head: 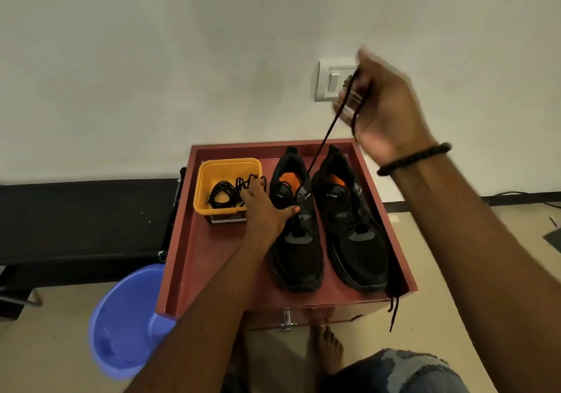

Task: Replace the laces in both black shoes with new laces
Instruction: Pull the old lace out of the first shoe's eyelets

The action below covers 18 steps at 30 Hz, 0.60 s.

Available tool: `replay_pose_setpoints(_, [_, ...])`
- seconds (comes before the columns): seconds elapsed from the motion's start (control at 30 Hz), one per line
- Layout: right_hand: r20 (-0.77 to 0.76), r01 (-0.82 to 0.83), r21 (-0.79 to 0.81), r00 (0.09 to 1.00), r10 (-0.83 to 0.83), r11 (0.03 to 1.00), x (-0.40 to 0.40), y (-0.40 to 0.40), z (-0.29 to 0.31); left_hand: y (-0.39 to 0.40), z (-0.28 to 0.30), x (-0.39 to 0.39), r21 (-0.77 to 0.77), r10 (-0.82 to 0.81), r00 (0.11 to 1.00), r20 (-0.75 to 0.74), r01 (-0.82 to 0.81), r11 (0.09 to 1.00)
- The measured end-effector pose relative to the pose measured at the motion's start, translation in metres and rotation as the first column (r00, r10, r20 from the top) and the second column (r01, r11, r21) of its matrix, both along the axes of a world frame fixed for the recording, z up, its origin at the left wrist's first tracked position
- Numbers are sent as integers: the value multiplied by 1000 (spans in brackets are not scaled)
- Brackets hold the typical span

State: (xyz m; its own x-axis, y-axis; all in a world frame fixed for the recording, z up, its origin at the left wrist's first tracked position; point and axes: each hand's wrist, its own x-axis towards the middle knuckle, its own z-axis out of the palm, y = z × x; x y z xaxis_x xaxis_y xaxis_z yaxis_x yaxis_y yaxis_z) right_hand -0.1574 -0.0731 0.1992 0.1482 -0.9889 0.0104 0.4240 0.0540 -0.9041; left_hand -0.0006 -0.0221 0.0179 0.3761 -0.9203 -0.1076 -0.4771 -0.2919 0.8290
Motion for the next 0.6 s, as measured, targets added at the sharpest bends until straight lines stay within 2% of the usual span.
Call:
replay_pose_setpoints(0.07, [-86, 66, -125, 993, -77, 990, -3, -6, 33, 0, -3, 2, -31, -32, 999, -2, 32, 999])
replay_pose_setpoints(0.17, [-401, 68, -270, 899, -176, 961, 4, -21, 49, 4, -7, -1, -75, -40, 998, -53, 36, 997])
replay_pose_setpoints(0.27, [-651, 13, -163, 750, -117, 987, 15, -36, 13, 10, -10, -5, -114, 49, 998, -39, -53, 992])
replay_pose_setpoints(0.33, [-785, -29, -83, 618, -47, 996, 16, -40, -29, 14, -12, -7, -116, 86, 996, -5, -86, 990])
replay_pose_setpoints(0.4, [-923, -118, -29, 385, 19, 993, 14, -36, -69, 19, -15, -7, -108, 72, 997, 18, -70, 992])
replay_pose_setpoints(0.47, [-979, -180, 49, 186, 83, 982, 12, -27, -100, 23, -19, -6, -92, 44, 998, 40, -40, 995])
replay_pose_setpoints(0.5, [-987, -181, 53, 138, 78, 982, 12, -22, -111, 24, -21, -7, -83, 34, 999, 37, -31, 996])
replay_pose_setpoints(0.53, [-991, -170, 36, 121, 57, 985, 12, -17, -120, 25, -23, -7, -75, 26, 999, 27, -24, 997])
replay_pose_setpoints(0.6, [-990, -180, -17, 143, 9, 984, 16, -5, -134, 25, -26, -8, -71, 13, 1000, 22, -11, 997])
